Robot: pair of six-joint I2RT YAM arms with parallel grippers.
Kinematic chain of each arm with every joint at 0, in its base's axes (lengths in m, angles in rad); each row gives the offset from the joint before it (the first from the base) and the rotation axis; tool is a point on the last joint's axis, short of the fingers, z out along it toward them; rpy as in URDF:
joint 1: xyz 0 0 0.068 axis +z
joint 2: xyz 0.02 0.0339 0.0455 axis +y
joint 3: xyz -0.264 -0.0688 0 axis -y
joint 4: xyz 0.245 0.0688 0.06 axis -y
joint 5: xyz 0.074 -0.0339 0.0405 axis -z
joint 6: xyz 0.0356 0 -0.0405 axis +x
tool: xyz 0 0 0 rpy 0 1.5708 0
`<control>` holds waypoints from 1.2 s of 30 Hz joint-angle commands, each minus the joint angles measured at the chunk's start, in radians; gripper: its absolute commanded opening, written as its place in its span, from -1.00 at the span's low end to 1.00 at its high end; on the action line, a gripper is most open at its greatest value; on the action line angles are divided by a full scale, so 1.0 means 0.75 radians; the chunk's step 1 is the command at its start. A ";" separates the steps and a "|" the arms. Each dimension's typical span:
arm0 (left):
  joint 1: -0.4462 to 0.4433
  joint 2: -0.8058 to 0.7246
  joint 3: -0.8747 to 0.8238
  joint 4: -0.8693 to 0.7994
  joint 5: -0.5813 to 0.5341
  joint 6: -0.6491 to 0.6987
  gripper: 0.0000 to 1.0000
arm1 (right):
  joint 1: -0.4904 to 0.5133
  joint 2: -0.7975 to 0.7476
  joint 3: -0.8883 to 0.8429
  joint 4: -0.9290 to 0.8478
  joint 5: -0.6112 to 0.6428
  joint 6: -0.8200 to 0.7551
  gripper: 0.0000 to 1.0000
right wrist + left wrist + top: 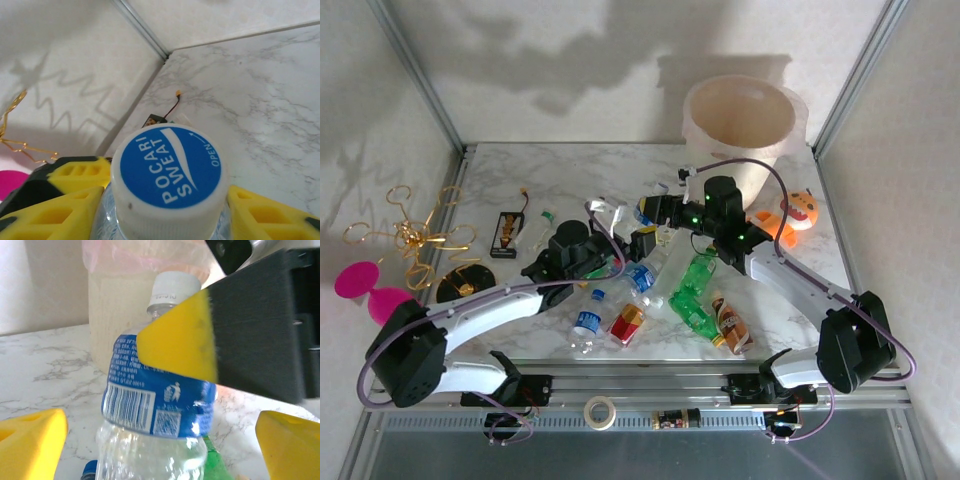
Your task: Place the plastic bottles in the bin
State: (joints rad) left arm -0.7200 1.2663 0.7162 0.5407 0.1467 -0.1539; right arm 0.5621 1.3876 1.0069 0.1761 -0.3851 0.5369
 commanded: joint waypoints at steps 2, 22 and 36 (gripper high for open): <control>0.035 -0.134 -0.056 0.080 -0.093 -0.061 0.99 | -0.032 0.041 0.134 -0.065 0.091 -0.087 -0.02; 0.269 -0.342 -0.308 0.090 -0.417 -0.430 0.99 | -0.407 0.070 0.725 -0.088 0.418 -0.298 -0.06; 0.273 -0.343 -0.350 -0.024 -0.384 -0.421 0.99 | -0.533 0.384 0.918 -0.060 0.661 -0.409 -0.08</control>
State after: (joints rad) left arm -0.5255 1.0214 0.4648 0.5461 -0.1360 -0.4721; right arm 0.1673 1.6329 1.6722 0.1215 0.0685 0.2615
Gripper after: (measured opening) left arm 0.994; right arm 0.550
